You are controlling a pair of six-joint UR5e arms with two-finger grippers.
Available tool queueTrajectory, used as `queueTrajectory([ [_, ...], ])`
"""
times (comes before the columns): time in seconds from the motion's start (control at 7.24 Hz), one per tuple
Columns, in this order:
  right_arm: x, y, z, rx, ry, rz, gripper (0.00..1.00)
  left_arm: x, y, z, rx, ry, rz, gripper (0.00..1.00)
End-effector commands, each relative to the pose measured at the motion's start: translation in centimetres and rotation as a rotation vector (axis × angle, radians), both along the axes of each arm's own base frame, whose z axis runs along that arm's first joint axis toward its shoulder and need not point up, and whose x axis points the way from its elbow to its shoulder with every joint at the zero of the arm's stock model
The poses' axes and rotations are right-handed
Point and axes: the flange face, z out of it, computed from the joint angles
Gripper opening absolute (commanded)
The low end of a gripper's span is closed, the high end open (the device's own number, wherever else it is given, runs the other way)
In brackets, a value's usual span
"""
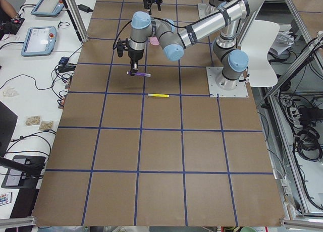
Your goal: Insert purple and pink pens into pink cup
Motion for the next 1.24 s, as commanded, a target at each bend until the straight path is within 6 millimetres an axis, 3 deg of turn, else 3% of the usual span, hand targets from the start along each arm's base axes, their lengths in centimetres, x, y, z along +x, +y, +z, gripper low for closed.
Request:
queueTrajectory([
  [0.0, -4.8, 0.3, 4.5, -0.103, 0.226, 0.254, 1.00, -6.5, -1.1, 1.4, -0.051, 0.042, 0.039, 0.00],
  [0.41, -6.9, -2.0, 10.8, -0.237, 0.271, 0.482, 1.00, -19.1, -0.5, 2.6, -0.189, 0.114, 0.078, 0.00],
  [0.69, -9.5, -2.3, 10.6, -0.192, 0.265, 0.487, 1.00, -25.8, 0.8, 2.6, -0.270, 0.170, 0.083, 0.00],
  [0.97, -11.3, -1.9, 10.8, -0.165, 0.262, 0.527, 1.00, -32.1, 3.4, 2.3, -0.302, 0.155, 0.090, 0.00],
  [1.11, -11.3, -1.8, 10.9, -0.167, 0.260, 0.530, 1.00, -34.9, 4.4, 0.9, -0.283, 0.164, 0.099, 0.00],
])
